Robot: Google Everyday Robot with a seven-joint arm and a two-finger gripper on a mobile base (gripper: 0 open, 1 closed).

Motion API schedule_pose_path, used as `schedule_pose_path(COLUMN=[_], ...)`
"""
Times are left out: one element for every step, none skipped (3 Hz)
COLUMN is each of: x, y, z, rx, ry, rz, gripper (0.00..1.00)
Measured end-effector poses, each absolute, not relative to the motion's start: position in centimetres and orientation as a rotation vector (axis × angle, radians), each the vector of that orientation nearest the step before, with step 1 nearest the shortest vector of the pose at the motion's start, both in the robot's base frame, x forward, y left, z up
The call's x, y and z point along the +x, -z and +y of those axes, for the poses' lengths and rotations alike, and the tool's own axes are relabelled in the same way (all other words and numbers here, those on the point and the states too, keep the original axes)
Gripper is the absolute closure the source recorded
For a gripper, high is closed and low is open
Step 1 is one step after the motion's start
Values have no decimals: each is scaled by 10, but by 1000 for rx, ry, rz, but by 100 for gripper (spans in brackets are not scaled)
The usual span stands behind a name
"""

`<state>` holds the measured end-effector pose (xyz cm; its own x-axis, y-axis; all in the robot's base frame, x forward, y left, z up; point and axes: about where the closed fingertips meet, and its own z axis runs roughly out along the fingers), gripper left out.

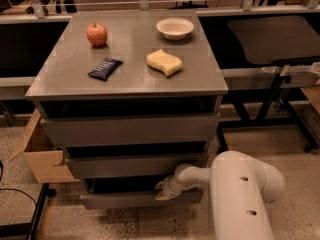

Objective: Open bottom drawer

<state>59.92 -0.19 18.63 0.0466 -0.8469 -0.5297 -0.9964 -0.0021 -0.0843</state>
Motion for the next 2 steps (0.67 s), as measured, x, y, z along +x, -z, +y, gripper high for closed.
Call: schedule_pose_path(x=[599,563], y=[-188,-191], z=[-2,-12], rx=[-1898,-1866], ry=[-461,-518], rz=[1849,1883], gripper=[100,100])
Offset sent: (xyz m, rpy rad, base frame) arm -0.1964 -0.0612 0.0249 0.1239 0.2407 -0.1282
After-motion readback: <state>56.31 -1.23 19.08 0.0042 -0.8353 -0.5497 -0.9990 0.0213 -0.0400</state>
